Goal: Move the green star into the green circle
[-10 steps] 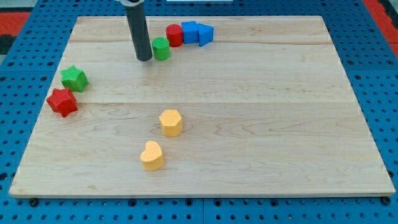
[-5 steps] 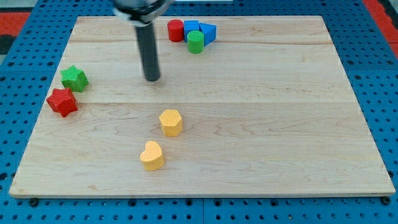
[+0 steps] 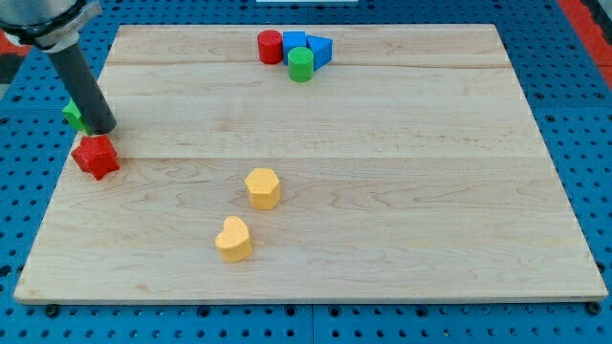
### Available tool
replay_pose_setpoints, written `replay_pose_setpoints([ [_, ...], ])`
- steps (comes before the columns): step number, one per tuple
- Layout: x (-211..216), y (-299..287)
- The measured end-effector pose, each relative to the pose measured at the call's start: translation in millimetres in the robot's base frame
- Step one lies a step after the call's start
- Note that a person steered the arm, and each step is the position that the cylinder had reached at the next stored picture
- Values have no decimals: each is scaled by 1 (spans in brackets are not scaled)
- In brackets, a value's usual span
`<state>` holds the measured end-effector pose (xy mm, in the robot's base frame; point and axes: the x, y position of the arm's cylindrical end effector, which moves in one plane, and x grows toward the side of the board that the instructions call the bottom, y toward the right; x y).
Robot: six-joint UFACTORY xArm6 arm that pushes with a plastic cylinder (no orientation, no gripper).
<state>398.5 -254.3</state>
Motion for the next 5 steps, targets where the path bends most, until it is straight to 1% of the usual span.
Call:
replay_pose_setpoints([
  [1, 2, 14],
  [2, 22, 26],
  [3, 43, 17],
  [5, 32, -2],
])
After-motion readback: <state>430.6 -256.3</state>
